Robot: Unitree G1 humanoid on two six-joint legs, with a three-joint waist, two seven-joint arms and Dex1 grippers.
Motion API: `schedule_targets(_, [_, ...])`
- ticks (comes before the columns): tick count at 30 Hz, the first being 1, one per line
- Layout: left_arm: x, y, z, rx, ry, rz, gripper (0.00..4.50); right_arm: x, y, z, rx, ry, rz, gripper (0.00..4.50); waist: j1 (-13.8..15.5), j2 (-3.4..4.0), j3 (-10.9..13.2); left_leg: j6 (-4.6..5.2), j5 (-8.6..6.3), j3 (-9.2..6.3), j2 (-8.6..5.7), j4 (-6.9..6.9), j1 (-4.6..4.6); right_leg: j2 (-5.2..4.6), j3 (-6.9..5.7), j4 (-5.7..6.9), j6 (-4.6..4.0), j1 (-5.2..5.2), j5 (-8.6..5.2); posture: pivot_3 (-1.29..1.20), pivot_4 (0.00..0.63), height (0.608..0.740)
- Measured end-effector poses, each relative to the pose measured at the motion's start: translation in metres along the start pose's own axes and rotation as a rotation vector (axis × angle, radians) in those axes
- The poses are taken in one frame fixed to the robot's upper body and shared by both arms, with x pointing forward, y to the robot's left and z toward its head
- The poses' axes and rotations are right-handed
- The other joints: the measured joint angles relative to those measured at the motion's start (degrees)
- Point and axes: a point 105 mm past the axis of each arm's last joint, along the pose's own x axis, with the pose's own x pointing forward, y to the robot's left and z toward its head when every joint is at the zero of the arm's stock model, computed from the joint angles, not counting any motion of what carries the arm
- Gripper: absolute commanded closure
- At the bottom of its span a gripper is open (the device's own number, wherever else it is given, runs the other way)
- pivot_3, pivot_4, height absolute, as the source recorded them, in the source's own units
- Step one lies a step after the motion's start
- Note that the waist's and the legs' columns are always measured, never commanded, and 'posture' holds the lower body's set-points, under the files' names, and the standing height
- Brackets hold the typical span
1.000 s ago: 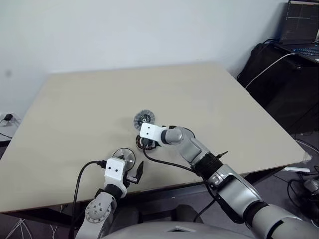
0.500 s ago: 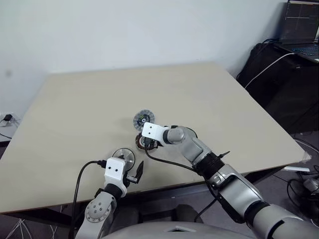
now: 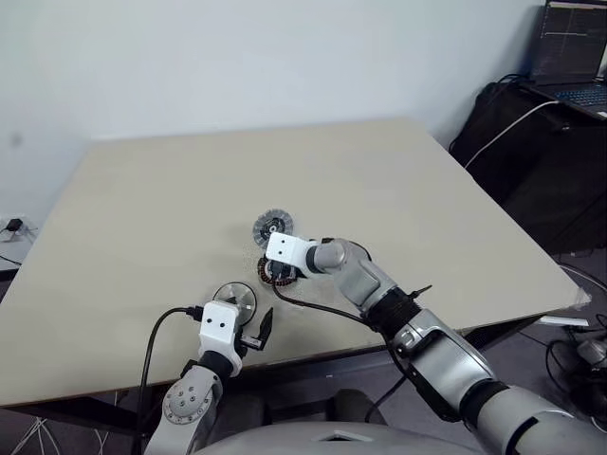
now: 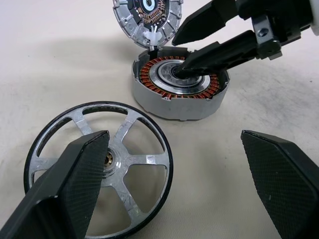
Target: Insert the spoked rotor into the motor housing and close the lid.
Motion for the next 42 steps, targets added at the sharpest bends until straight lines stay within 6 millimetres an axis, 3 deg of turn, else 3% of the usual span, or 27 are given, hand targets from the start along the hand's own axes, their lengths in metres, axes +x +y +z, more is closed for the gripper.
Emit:
schedule_targets(12, [0.0, 0.0, 0.0, -0.002, 0.0, 0.001, 0.0, 0.001, -0.002, -0.001, 0.047, 0.019, 0.002, 2.35, 0.0, 0.01, 0.0, -0.01, 0.01, 0.0, 0.0, 0.04, 0.02, 0.0, 0.01, 0.08, -0.01, 0.0, -0.01, 0.0, 0.0, 0.74])
schedule_targets(15, [0.0, 0.0, 0.0, -0.002, 0.0, 0.004, 0.0, 0.001, -0.001, -0.001, 0.043, 0.019, 0.011, 2.99, 0.0, 0.01, 0.0, -0.01, 0.01, 0.0, 0.0, 0.04, 0.02, 0.0, 0.01, 0.07, -0.01, 0.0, -0.01, 0.0, 0.0, 0.74])
schedule_targets(20, [0.0, 0.0, 0.0, -0.003, 0.001, 0.007, 0.0, 0.002, 0.005, 0.0, 0.036, 0.019, 0.043, 4.48, -0.1, 0.02, 0.0, -0.02, 0.01, 0.0, 0.0, 0.05, 0.02, -0.01, 0.01, 0.09, -0.02, 0.0, -0.01, 0.0, 0.0, 0.74])
schedule_targets(35, [0.0, 0.0, -0.001, -0.005, 0.005, 0.008, 0.0, 0.0, 0.006, -0.002, 0.075, 0.009, 0.035, 4.48, 0.0, 0.01, 0.0, -0.03, 0.02, -0.02, -0.01, 0.07, 0.03, -0.01, 0.01, 0.11, -0.01, -0.01, -0.02, 0.0, 0.0, 0.74])
schedule_targets(42, [0.0, -0.001, 0.003, -0.002, -0.005, 0.005, 0.0, -0.011, -0.008, 0.011, 0.081, -0.046, -0.035, 4.48, 0.0, -0.02, 0.1, -0.04, 0.02, -0.04, 0.0, 0.03, 0.0, 0.0, 0.01, 0.1, -0.04, -0.05, -0.04, 0.0, 0.0, 0.74])
